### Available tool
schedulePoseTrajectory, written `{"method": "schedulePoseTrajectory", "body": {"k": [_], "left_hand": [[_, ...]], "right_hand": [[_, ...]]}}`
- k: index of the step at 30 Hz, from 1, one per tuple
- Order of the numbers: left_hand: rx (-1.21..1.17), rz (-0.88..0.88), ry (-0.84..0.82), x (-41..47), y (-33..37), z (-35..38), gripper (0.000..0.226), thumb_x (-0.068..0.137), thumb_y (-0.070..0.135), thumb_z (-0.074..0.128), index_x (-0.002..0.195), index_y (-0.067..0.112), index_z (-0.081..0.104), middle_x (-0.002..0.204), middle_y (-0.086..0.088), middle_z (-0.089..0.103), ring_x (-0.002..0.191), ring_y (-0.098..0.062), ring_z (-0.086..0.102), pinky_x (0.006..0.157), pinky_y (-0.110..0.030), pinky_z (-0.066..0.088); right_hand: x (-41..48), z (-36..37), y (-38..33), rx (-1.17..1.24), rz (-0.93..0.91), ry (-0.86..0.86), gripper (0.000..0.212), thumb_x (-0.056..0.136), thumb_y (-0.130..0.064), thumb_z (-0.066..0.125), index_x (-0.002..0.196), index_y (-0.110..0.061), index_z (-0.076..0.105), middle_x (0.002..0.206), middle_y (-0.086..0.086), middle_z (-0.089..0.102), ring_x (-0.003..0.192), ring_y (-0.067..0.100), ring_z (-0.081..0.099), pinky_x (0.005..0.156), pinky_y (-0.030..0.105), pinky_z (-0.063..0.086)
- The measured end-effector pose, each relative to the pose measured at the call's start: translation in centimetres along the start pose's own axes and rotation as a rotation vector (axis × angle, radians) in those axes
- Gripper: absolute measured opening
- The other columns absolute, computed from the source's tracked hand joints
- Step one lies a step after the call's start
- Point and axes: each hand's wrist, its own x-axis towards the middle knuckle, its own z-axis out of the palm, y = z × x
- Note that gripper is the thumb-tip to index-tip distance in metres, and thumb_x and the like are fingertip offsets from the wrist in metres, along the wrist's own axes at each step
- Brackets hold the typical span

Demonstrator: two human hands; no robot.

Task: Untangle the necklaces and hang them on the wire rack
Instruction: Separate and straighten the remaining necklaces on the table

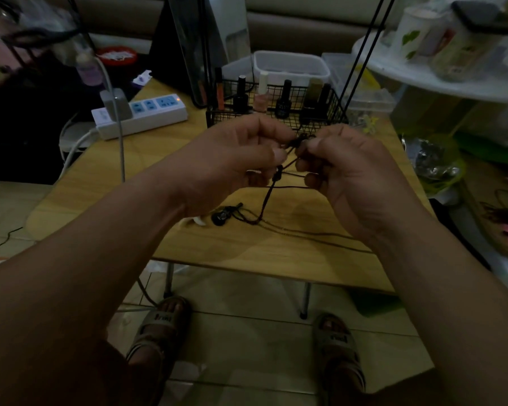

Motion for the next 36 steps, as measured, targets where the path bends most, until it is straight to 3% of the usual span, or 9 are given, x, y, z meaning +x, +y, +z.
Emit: {"method": "schedulePoseTrajectory", "body": {"k": [6,13,18,24,31,36], "left_hand": [[0.246,0.041,0.045,-0.32,-0.03,0.28,0.007,0.099,0.010,0.065,0.102,0.015,0.069,0.088,-0.002,0.066,0.076,-0.009,0.063,0.072,-0.021,0.057],[0.189,0.075,0.017,-0.33,-0.01,0.02,0.010,0.103,0.016,0.059,0.095,0.017,0.064,0.097,-0.002,0.065,0.089,-0.014,0.063,0.078,-0.029,0.054],[0.063,0.081,-0.004,-0.23,-0.15,-0.14,0.007,0.096,0.024,0.060,0.090,0.021,0.063,0.094,0.001,0.064,0.094,-0.017,0.060,0.081,-0.033,0.049],[0.053,0.102,0.038,-0.10,-0.32,-0.38,0.011,0.102,0.015,0.061,0.092,0.020,0.064,0.090,0.002,0.066,0.090,-0.015,0.062,0.082,-0.032,0.049],[0.347,0.128,0.114,-0.23,-0.36,-0.45,0.005,0.102,0.019,0.064,0.097,0.018,0.065,0.089,0.001,0.068,0.083,-0.008,0.065,0.077,-0.025,0.055],[0.355,0.102,0.088,-0.10,-0.71,-0.53,0.003,0.101,0.019,0.065,0.100,0.016,0.065,0.092,-0.001,0.071,0.085,-0.010,0.068,0.078,-0.027,0.057]], "right_hand": [[0.16,-0.18,-0.17,0.078,0.002,-0.022,0.018,0.095,0.002,0.053,0.095,-0.015,0.059,0.085,0.002,0.066,0.077,0.013,0.065,0.065,0.026,0.049],[0.26,-0.31,-0.50,0.326,0.152,-0.024,0.017,0.097,-0.005,0.042,0.102,-0.011,0.056,0.070,-0.001,0.054,0.072,0.017,0.064,0.072,0.032,0.051],[0.00,-0.34,-0.48,0.216,0.165,-0.085,0.013,0.098,-0.009,0.048,0.100,-0.013,0.061,0.065,-0.003,0.050,0.074,0.016,0.064,0.080,0.034,0.051],[-0.09,-0.34,-0.13,0.013,0.097,-0.138,0.009,0.096,-0.006,0.060,0.097,-0.011,0.067,0.068,-0.004,0.054,0.078,0.016,0.058,0.077,0.029,0.053],[0.37,-0.57,-0.12,-0.025,0.029,-0.010,0.005,0.096,-0.009,0.066,0.093,-0.013,0.066,0.066,-0.009,0.057,0.074,0.012,0.059,0.075,0.029,0.051],[0.40,-0.58,0.04,-0.035,0.028,-0.006,0.005,0.096,-0.009,0.065,0.093,-0.013,0.066,0.066,-0.007,0.056,0.073,0.013,0.059,0.076,0.032,0.051]]}}
